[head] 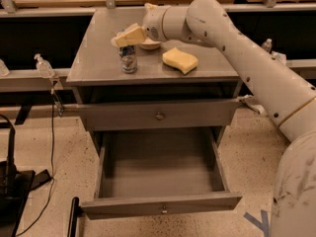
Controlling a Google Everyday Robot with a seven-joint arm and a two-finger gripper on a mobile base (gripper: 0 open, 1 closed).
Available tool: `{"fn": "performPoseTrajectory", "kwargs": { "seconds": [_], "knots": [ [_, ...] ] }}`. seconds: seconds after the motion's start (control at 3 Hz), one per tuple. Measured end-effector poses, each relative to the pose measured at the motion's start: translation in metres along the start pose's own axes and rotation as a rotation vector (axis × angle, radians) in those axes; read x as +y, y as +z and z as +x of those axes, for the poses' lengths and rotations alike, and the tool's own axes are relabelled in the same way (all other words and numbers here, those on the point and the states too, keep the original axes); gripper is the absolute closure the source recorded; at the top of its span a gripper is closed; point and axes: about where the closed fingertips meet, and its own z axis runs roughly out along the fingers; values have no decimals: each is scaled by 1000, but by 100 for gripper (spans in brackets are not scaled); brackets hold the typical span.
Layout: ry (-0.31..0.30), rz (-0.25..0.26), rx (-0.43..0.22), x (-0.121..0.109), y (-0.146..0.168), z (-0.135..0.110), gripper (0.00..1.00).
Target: Place redbull can into middle drawer
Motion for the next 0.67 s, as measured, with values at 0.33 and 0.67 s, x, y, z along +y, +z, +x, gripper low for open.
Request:
{"fn": "performPoseTrajectory", "kwargs": {
  "seconds": [0.33,0.67],
  "knots": [
    [38,-39,19,15,6,13,0],
    [78,-80,25,27,9,23,1]
  ]
}}
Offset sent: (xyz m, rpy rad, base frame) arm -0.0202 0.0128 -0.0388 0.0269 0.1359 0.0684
